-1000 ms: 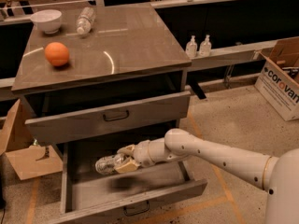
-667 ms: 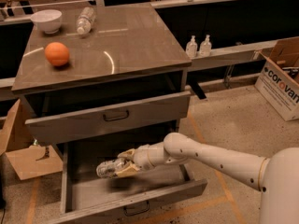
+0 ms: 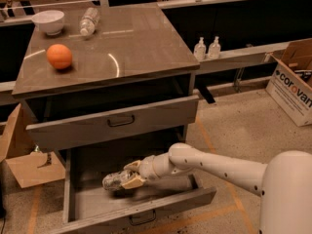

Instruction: Place 7up can into middle drawer

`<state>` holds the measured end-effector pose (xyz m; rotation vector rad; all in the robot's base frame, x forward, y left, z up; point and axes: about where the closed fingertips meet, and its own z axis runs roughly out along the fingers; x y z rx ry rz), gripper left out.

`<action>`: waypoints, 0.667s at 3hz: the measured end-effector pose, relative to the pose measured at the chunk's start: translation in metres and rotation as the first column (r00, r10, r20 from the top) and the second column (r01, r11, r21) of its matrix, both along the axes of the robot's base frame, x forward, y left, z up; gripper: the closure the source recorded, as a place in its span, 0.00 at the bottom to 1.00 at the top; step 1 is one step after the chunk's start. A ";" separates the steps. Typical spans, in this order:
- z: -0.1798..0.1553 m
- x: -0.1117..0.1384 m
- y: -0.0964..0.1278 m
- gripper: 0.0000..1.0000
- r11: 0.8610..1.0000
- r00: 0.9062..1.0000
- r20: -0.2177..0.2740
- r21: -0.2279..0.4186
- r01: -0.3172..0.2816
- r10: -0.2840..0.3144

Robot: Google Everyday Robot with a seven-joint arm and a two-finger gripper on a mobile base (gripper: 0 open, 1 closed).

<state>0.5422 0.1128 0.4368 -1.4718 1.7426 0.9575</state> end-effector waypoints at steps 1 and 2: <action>-0.010 0.003 0.001 0.61 0.999 1.000 -0.009 -0.032 0.012 -0.012; -0.012 0.006 0.001 0.38 0.998 1.000 -0.016 -0.057 0.024 -0.025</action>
Offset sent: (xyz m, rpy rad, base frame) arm 0.0125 -0.0035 -0.0142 -0.0912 0.0225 -0.0481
